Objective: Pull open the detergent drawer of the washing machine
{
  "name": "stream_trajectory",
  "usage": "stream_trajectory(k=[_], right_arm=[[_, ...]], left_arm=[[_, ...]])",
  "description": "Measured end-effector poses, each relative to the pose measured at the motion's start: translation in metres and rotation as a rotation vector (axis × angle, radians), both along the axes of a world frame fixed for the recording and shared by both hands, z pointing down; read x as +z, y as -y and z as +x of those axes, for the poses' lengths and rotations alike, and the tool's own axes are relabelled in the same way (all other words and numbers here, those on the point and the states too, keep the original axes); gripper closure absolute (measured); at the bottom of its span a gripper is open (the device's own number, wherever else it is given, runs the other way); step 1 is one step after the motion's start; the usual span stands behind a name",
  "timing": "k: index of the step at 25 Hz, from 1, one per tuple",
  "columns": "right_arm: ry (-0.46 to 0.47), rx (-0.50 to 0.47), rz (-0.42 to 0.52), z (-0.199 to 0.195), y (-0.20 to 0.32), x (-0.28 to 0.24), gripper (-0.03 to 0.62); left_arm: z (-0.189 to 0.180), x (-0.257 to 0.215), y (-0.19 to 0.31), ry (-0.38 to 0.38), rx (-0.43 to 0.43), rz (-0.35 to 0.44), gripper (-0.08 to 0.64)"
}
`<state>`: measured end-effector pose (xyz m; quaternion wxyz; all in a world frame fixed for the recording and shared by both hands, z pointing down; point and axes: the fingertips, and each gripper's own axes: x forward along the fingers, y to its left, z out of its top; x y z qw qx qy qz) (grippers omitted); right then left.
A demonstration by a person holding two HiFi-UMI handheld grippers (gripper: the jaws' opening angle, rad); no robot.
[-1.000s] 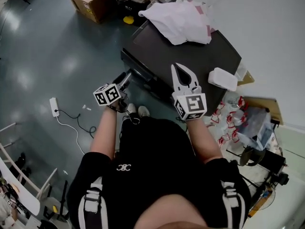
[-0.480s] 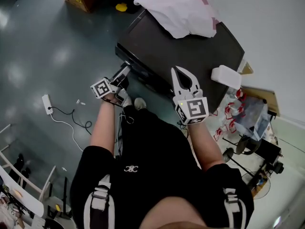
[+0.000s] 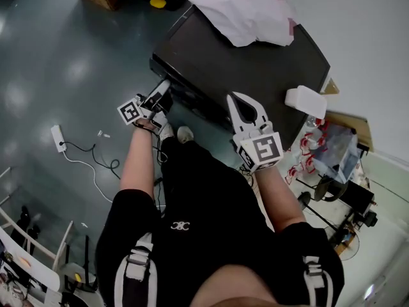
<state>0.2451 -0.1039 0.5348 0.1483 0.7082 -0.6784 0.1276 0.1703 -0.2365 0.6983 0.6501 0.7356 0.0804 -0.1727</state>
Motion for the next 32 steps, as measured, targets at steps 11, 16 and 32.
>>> stream_trajectory(k=[11, 16, 32], right_arm=[[0.005, -0.017, -0.005, -0.002, 0.001, 0.001, 0.591], [0.019, -0.019, 0.000, -0.005, 0.001, 0.002, 0.591], [0.059, -0.132, 0.036, -0.046, 0.023, -0.006, 0.591]], left_arm=[[-0.006, 0.001, -0.002, -0.112, -0.016, -0.018, 0.423], [-0.029, 0.002, -0.010, -0.111, 0.005, -0.016, 0.425], [-0.132, 0.003, -0.048, -0.047, -0.036, -0.021, 0.424]])
